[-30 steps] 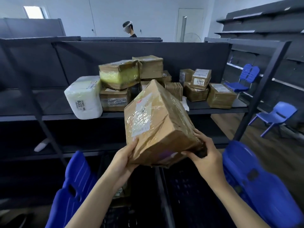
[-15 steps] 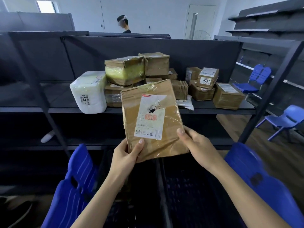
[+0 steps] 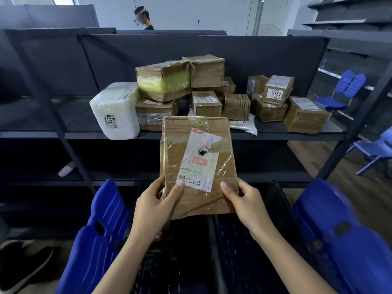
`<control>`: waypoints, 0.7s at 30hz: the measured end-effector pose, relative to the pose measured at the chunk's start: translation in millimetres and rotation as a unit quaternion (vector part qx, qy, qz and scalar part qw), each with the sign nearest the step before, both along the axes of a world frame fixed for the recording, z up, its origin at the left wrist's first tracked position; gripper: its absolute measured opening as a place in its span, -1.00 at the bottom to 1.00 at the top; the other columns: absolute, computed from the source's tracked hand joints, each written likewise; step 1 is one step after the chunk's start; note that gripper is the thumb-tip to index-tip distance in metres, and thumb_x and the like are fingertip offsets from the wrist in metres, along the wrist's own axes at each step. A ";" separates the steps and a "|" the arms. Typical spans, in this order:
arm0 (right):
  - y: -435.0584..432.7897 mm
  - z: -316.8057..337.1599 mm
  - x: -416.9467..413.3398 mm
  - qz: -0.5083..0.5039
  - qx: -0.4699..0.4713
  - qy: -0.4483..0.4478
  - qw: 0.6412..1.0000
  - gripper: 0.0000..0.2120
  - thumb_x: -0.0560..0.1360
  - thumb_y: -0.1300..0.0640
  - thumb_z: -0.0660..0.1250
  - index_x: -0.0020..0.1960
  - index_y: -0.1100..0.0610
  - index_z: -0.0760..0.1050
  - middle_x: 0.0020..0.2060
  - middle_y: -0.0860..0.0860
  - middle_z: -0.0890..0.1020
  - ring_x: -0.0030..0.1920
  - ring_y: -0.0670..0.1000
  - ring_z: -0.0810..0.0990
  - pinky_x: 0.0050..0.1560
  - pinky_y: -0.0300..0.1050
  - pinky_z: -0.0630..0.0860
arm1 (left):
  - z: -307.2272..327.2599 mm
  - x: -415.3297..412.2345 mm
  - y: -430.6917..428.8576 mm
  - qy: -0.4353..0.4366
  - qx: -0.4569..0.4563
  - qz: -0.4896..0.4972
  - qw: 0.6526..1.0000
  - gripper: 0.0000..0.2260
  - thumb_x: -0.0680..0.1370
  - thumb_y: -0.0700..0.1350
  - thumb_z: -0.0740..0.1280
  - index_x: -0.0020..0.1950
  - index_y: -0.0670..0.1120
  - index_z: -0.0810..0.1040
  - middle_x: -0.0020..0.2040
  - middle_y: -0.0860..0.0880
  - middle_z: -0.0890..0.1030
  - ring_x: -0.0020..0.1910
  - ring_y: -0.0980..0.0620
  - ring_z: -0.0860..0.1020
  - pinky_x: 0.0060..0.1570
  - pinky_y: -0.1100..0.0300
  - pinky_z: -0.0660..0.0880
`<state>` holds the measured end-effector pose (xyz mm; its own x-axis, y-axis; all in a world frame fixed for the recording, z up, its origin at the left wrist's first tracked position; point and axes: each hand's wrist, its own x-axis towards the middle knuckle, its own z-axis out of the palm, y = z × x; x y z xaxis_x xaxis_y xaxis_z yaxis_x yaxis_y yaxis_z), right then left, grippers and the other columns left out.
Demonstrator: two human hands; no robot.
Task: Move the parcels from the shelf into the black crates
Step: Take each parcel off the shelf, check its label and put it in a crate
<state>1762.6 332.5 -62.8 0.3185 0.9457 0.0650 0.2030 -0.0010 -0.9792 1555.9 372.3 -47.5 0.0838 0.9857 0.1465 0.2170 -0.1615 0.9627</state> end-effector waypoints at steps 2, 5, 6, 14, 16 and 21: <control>1.1 -7.6 -4.6 -0.001 -0.001 0.015 1.000 -0.82 0.48 -0.10 0.36 0.05 -0.12 0.60 -0.10 -0.20 0.70 -0.07 -0.18 0.66 0.02 -0.20 0.54 | -2.7 -0.5 3.7 0.020 -0.001 0.007 1.000 -0.73 0.42 0.16 0.40 0.08 0.16 0.59 -0.14 0.33 0.66 -0.18 0.35 0.62 -0.35 0.50 0.48; 3.6 -13.0 -8.3 0.005 -0.007 0.019 1.000 -0.70 0.47 -0.11 0.36 0.17 -0.08 0.56 -0.06 -0.21 0.69 -0.03 -0.20 0.65 0.06 -0.21 0.54 | -8.7 -2.3 8.5 0.010 -0.016 0.000 1.000 -0.81 0.44 0.09 0.42 0.04 0.17 0.59 -0.15 0.29 0.67 -0.17 0.29 0.64 -0.32 0.43 0.53; 5.7 -13.0 -8.1 0.008 -0.009 0.014 1.000 -0.68 0.46 -0.12 0.37 0.19 -0.07 0.55 -0.05 -0.21 0.69 -0.03 -0.22 0.64 0.06 -0.24 0.54 | -10.8 -2.8 10.6 0.001 -0.022 0.002 1.000 -0.82 0.45 0.06 0.42 0.04 0.14 0.60 -0.15 0.25 0.69 -0.18 0.26 0.65 -0.32 0.41 0.54; 28.6 -13.3 -18.1 0.006 -0.005 -0.060 0.998 -0.60 0.48 -0.04 0.39 0.30 -0.09 0.47 -0.05 -0.22 0.67 -0.08 -0.29 0.62 -0.03 -0.34 0.56 | -31.1 -8.9 30.5 -0.057 -0.052 0.007 0.997 -0.90 0.52 -0.06 0.38 -0.10 0.17 0.61 -0.18 0.18 0.71 -0.20 0.21 0.67 -0.36 0.40 0.53; 32.0 -20.7 -25.6 -0.002 -0.014 -0.068 0.998 -0.57 0.48 -0.06 0.38 0.33 -0.11 0.44 -0.05 -0.23 0.67 -0.08 -0.29 0.62 -0.05 -0.36 0.54 | -39.5 -14.5 37.8 -0.063 -0.070 0.000 0.996 -0.91 0.53 -0.06 0.38 -0.08 0.15 0.61 -0.16 0.18 0.71 -0.19 0.21 0.67 -0.35 0.40 0.53; 42.3 -49.5 -43.6 -0.031 -0.053 -0.082 0.995 -0.74 0.48 -0.09 0.37 0.16 -0.14 0.53 -0.12 -0.23 0.67 -0.10 -0.27 0.63 -0.13 -0.43 0.52 | -69.0 -30.7 60.3 -0.030 -0.102 -0.029 0.994 -0.92 0.53 -0.05 0.37 -0.06 0.14 0.62 -0.15 0.16 0.71 -0.16 0.19 0.67 -0.29 0.37 0.54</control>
<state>1719.1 374.9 -112.2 0.3702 0.9287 0.0215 0.3559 -0.1204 -0.9267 1525.2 432.6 -116.5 0.1385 0.9891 -0.0492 0.1546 0.0274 0.9876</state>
